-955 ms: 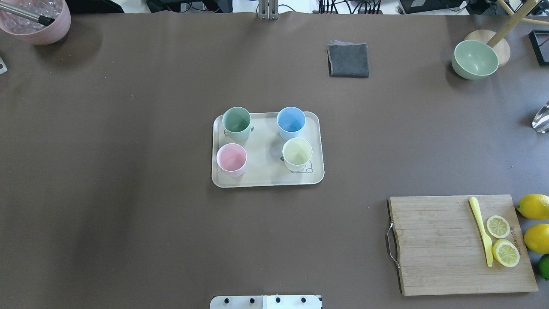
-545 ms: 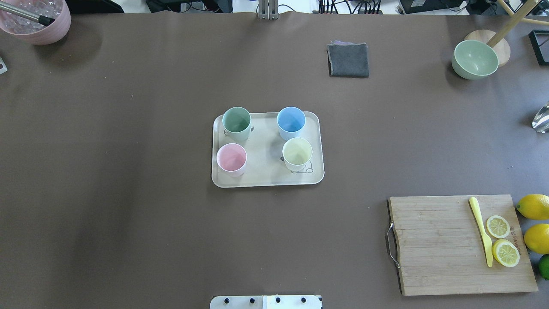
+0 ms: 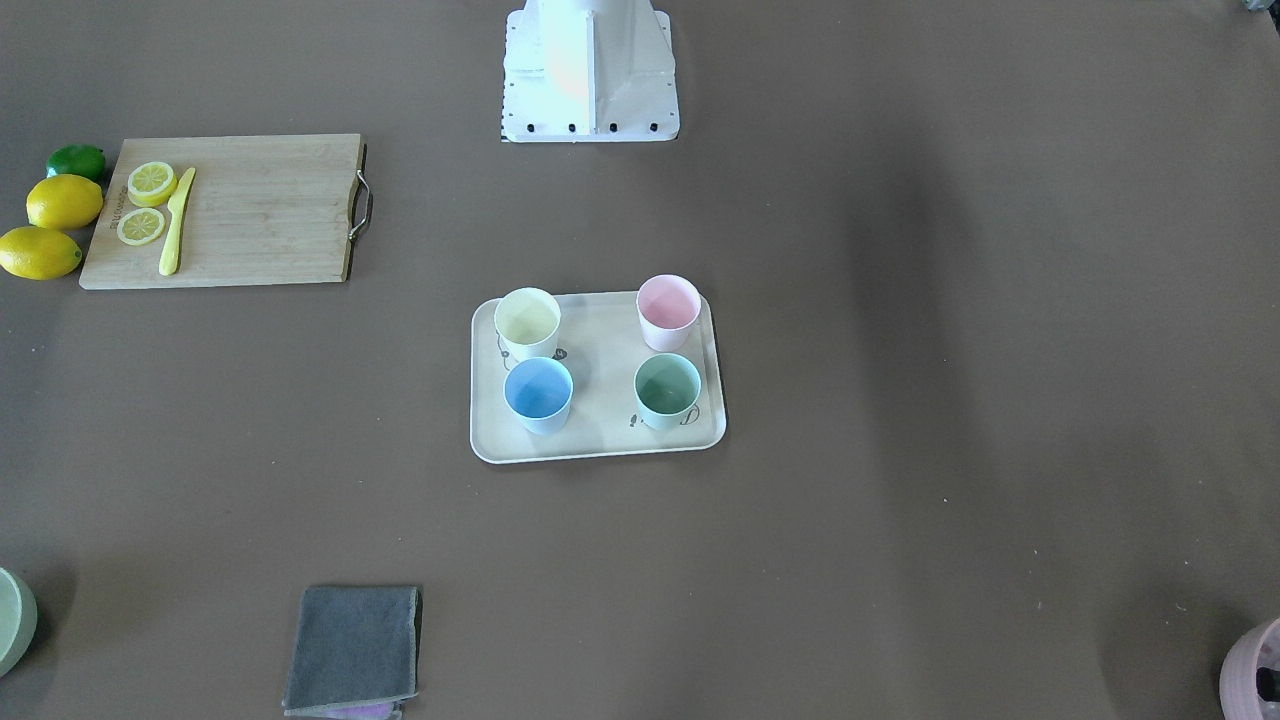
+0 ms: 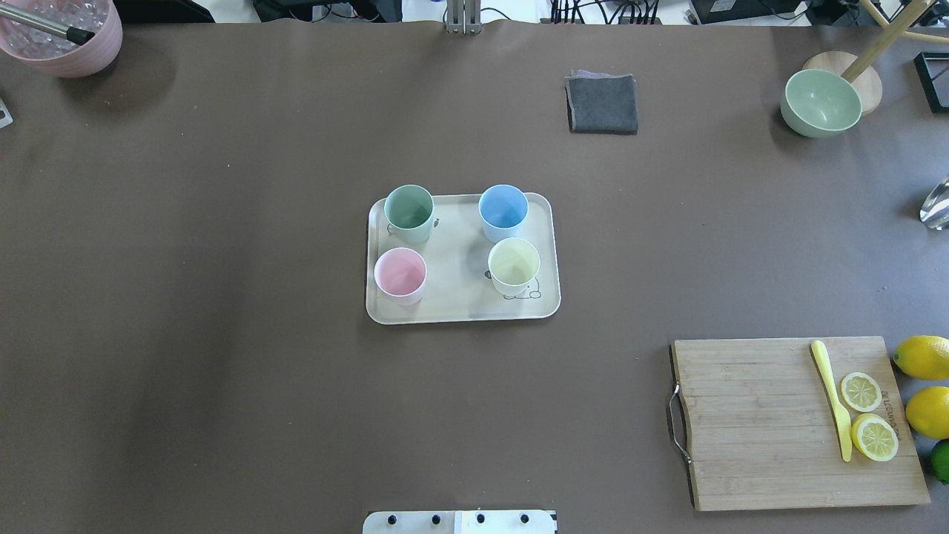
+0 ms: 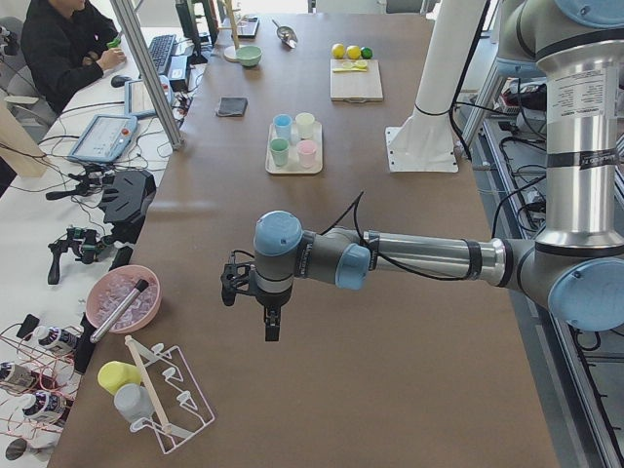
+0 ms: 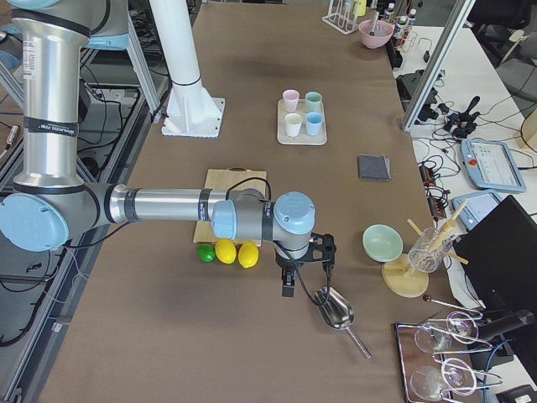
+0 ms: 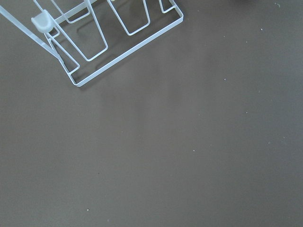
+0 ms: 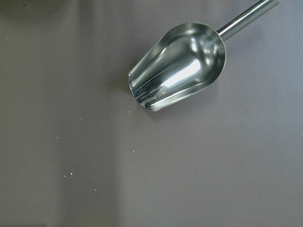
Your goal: Place all cups on tray
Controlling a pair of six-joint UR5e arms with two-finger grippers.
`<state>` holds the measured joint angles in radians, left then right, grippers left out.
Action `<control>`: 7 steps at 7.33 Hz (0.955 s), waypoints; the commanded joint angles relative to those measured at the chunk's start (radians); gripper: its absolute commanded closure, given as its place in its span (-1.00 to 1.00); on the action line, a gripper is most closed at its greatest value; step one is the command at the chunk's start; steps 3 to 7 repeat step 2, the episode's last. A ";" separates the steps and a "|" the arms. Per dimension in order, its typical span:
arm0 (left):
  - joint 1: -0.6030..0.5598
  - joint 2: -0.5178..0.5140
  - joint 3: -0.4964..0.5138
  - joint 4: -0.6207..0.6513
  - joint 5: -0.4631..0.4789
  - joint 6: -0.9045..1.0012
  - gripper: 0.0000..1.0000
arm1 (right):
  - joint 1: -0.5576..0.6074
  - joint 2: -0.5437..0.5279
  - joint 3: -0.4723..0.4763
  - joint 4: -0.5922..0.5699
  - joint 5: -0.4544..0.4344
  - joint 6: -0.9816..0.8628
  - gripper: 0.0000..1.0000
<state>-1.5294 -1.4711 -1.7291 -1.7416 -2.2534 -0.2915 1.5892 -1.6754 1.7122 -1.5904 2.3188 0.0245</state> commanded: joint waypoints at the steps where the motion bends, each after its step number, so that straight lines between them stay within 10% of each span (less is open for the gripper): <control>1: 0.000 0.000 0.000 0.000 0.000 0.000 -0.96 | 0.000 -0.001 0.000 0.000 0.001 0.000 -0.99; 7: 0.002 0.000 0.002 0.000 0.000 0.000 -0.96 | 0.000 -0.001 0.000 0.000 0.001 0.000 -0.99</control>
